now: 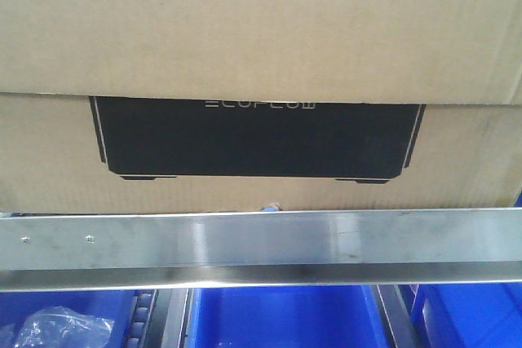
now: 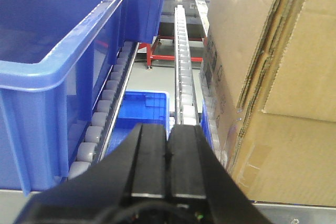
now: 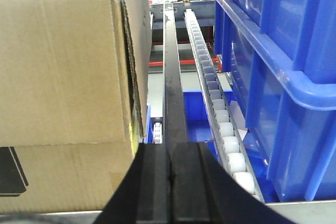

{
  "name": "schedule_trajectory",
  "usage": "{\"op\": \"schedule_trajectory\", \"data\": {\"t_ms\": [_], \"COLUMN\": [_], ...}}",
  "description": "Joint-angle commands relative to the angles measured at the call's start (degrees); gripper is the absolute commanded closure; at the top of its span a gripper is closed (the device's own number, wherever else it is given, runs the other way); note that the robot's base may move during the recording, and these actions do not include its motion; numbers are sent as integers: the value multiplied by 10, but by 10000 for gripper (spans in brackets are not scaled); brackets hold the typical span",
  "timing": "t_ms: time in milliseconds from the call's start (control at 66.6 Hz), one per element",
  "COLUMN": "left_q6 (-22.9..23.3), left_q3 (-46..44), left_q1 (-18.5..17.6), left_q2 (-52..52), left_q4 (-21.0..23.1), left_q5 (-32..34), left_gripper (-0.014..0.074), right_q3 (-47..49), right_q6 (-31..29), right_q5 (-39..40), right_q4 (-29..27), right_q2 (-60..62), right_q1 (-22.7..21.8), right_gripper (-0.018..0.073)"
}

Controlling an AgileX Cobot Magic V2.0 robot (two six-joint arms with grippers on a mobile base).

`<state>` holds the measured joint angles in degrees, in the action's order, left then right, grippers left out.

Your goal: Grab box from left shelf to table start

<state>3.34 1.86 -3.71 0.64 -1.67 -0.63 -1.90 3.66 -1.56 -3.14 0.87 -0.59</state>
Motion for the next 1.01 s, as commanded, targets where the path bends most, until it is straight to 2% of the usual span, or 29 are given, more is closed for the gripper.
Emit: {"op": "schedule_trajectory", "data": {"t_ms": [0, 526, 616, 766, 841, 991], "left_q6": [0, 0, 0, 0, 0, 0], "left_q3": [-3, -3, -3, -22, -64, -193], "left_q1": [-3, -3, -1, -1, -1, -1], "left_q2": [10, 10, 10, 7, 6, -19], "left_q4": [-1, -1, -3, -3, -3, -9], "left_q5": [52, 61, 86, 178, 143, 11], "left_gripper": [696, 696, 696, 696, 696, 695], "right_q3": [-1, -1, -1, -1, -1, -1], "right_q6": [-1, -1, -1, -1, -1, -1], "right_q5": [54, 54, 54, 55, 55, 55], "right_q4": [4, 4, 4, 4, 4, 4], "right_q2": [3, 3, 3, 3, 3, 3], "right_q1": [0, 0, 0, 0, 0, 0], "right_gripper": [503, 503, 503, 503, 503, 503]}}
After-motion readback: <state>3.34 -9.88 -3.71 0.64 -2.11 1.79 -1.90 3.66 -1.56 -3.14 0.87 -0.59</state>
